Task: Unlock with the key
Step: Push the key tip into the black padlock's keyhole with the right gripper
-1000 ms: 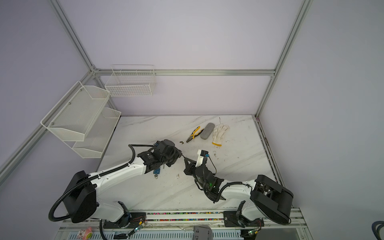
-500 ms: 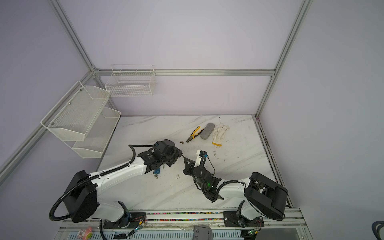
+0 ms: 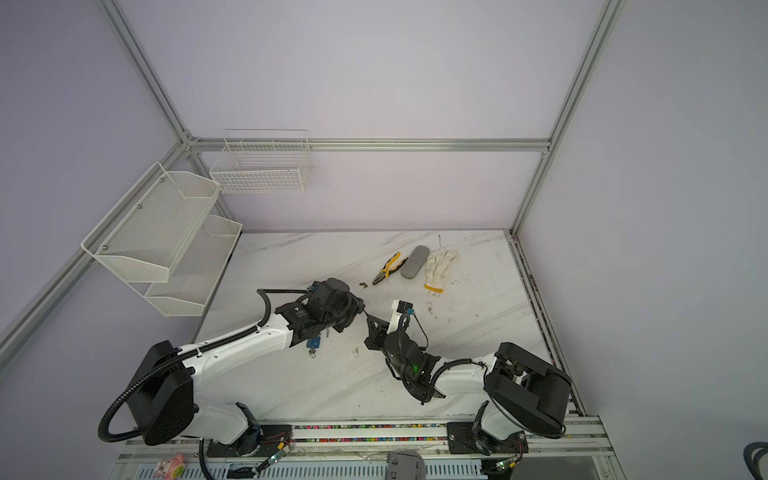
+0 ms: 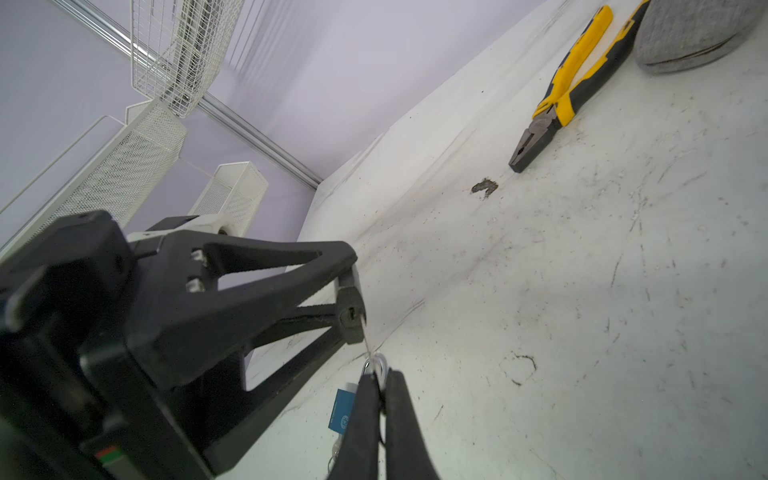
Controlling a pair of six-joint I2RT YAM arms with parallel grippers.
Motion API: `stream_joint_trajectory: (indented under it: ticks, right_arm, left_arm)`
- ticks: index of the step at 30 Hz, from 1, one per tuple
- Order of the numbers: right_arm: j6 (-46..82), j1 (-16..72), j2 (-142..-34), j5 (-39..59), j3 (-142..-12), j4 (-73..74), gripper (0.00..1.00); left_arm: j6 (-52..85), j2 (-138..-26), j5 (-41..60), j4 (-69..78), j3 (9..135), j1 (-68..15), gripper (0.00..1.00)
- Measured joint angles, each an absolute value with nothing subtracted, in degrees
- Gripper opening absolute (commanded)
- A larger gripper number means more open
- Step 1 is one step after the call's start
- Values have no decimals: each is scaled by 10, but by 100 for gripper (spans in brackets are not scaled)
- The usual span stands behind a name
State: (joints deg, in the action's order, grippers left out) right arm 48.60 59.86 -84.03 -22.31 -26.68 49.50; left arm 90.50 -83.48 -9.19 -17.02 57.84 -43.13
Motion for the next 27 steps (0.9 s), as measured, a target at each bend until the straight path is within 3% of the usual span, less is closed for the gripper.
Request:
stream_joint_trajectory:
  ticks: [27]
  right_arm:
    - [523, 599, -853, -229, -316, 435, 0]
  left_arm:
    - [905, -835, -109, -168, 578, -432, 0]
